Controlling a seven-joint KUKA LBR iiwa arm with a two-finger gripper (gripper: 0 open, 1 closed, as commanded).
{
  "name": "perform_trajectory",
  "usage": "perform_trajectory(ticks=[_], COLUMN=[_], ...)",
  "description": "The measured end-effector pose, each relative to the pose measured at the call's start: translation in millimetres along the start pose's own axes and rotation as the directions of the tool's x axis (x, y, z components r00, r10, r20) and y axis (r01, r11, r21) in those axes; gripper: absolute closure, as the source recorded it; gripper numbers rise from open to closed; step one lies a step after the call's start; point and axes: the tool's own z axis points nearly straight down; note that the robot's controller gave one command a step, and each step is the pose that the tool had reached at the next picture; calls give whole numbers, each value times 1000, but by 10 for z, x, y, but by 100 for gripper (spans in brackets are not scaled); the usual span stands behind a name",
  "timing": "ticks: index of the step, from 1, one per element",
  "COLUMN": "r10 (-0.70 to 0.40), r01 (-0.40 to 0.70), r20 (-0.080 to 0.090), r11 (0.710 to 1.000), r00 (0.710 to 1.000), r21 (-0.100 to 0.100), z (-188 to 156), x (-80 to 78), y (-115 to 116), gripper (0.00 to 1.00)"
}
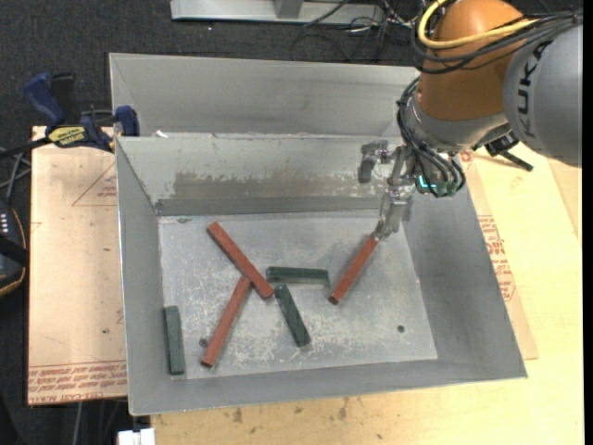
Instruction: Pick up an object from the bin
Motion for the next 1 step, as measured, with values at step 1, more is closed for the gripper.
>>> perform_trajectory(ticks=[1], r10=[-1], r01=[1], r20=[8], r11=[1000], r00=[1000], r21=[1], z=[-46], x=[-15], y=[0], gripper=[0])
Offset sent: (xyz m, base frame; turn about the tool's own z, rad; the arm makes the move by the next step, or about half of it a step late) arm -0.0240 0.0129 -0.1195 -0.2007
